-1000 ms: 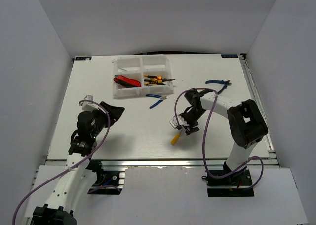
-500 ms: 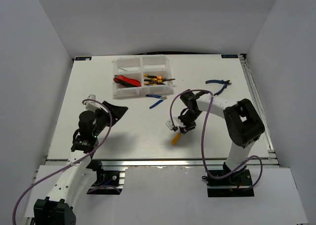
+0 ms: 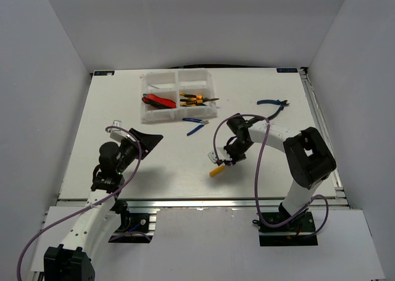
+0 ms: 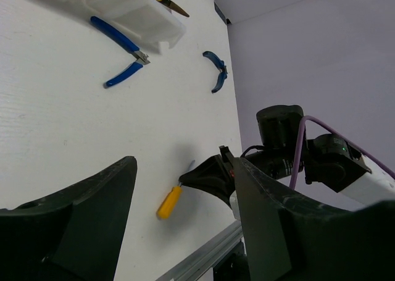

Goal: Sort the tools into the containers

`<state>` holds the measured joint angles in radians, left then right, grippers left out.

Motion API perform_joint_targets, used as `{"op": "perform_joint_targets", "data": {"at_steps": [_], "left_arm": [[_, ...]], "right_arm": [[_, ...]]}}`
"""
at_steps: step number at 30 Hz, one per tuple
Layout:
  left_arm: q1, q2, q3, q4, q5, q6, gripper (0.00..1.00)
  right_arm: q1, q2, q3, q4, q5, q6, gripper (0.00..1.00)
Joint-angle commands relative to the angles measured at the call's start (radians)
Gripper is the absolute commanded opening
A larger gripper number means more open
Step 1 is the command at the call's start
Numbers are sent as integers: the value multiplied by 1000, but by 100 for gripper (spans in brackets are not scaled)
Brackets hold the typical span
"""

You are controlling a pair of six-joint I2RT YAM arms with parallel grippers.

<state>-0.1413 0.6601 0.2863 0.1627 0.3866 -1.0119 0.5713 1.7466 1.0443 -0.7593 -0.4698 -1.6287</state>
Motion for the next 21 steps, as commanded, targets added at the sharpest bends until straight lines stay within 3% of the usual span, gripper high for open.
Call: {"op": "perform_joint_targets", "data": {"at_steps": [1,6,13,21], "left_arm": [[0,-5,-3,66,34,-19,75],[-1,-4,-1,133,23,-51,74],[-1,22,-25,299,-2,-151,74],[-50,139,-50,540,-29,-264,73]], "right_arm": [[-7,-18,-52,-22,50,78,7],[-16,-94,-56,-18,-36,251,0],[-22,-170,43,-28,-214,647,0],[-24,-156,190,106,-375,1139,0]]}}
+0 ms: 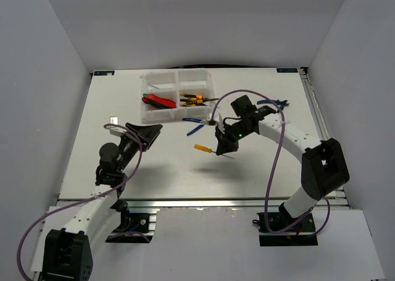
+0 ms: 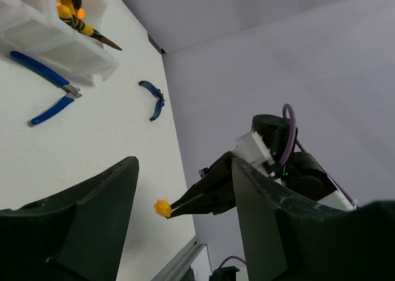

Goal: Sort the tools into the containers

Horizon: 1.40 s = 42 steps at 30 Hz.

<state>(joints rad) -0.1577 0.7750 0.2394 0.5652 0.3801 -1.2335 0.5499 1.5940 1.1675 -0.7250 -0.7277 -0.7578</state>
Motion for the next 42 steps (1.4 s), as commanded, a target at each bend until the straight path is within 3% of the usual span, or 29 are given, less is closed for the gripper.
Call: {"op": "perform_joint_targets", "data": {"at_steps": [1,8,17,23,29,39,42], "left_arm": [[-48,41,3,143,-33,-37,72],[-230,217,78,145,-119,42,70],[-301,380,192,154,-170,104,66],[-329,472,265,163,-167,118,64],[-338,524,307,157,-147,129,54],[-341,520,342,101,-156,167,47],[-342,520,336,107,-150,166,39]], "right_arm": [[-1,4,75,87,-127,291,0],[-1,63,199,257,-64,506,0],[15,104,221,387,-97,748,0],[22,104,199,441,-107,796,0],[22,100,185,469,-110,822,0],[22,72,138,467,-122,815,0],[24,69,136,467,-124,816,0]]}}
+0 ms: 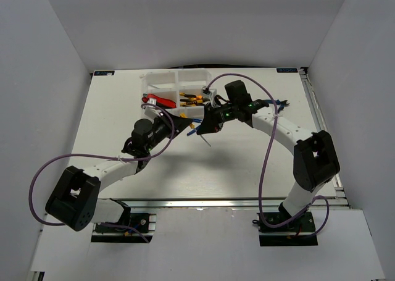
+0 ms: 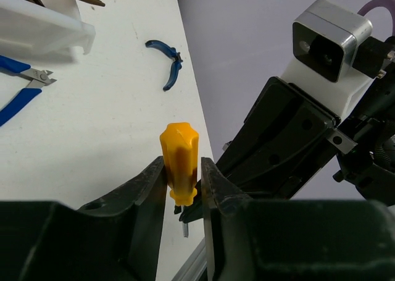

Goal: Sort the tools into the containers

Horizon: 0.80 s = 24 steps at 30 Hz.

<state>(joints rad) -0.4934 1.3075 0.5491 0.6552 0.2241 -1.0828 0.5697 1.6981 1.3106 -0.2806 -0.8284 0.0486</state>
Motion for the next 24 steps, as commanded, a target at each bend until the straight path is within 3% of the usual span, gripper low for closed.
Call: {"op": "perform_joint_targets", "data": {"at_steps": [1,5,9,10,15,17,23,24], "left_arm": [[-7,-13,25,18,9,14,37],[-7,-13,22,14,11,15,30],[-7,-20,25,9,8,23,14],[-7,-20,31,6,-2,26,2],[-7,-51,61,-135,-75,81,0],[1,-56,90,-217,-112,106,0],[94,-18,199,-333,-114,146,0],[114,2,216,-347,-118,139,0]], "right_arm": [[2,-34,-5,26,-23,13,0],[4,-35,1,26,-23,13,0],[4,-38,1,26,-31,11,0],[4,-38,-1,24,-28,8,12],[-8,-64,-16,15,5,-35,54],[-31,-83,-27,14,14,-43,62],[-128,-162,-31,-58,70,-189,70],[-140,-185,-51,-55,130,-214,80]]}}
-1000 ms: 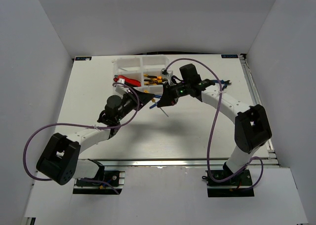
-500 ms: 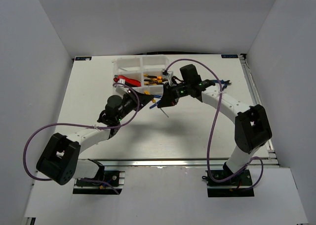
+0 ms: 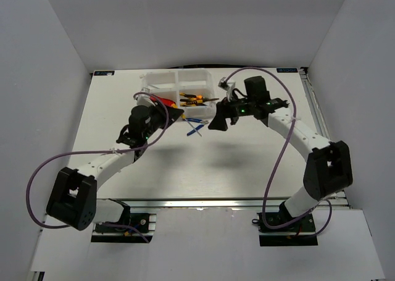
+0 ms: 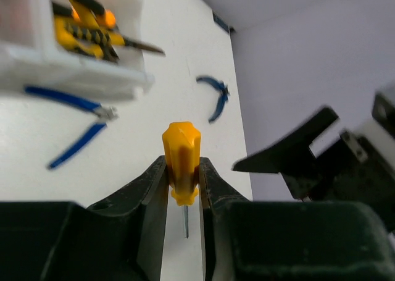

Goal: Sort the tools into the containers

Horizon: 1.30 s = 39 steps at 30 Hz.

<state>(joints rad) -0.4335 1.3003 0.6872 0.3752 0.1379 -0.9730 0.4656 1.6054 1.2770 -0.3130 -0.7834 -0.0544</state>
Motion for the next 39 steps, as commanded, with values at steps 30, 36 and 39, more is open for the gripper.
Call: {"op": "perform_joint_targets", "data": {"at_steps": [30,36,39], "left_arm": [[394,898,1081,-177,-146,-237,0],[420,927,1035,-55,-23,-383,0],[421,932,1023,-79,0,-392,0]], "right_arm": [[-283,-489,-435,98,39,-341,10],[-289,-478,-438,97,45,-341,10],[-291,-470,-439,100,47,-343,10]]}}
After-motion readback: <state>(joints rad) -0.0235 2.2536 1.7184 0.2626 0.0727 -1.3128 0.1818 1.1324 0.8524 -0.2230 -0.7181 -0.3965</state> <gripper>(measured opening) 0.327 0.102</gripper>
